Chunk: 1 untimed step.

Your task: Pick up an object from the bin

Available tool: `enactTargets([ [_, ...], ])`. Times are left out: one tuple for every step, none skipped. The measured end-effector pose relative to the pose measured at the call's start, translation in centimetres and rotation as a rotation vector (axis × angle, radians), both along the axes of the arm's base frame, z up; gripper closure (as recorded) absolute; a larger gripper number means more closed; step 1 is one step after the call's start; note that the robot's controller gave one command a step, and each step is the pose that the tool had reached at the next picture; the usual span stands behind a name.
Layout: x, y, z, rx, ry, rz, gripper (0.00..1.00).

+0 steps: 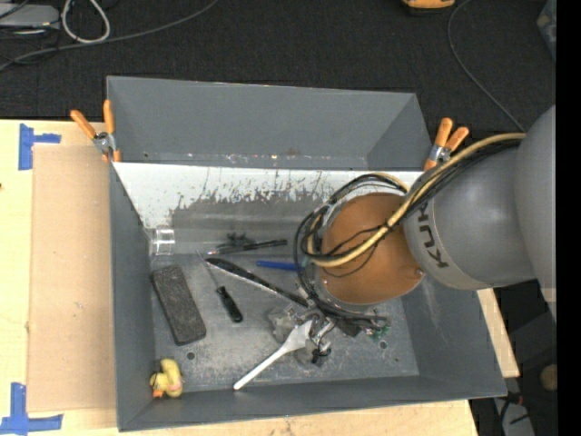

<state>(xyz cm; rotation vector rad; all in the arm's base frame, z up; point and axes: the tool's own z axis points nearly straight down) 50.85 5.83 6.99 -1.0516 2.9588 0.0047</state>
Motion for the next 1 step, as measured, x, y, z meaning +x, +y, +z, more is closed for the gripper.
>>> enactTargets([
  [-0.39, 0.01, 2.2, -0.001, 0.013, -0.001, 1.0],
])
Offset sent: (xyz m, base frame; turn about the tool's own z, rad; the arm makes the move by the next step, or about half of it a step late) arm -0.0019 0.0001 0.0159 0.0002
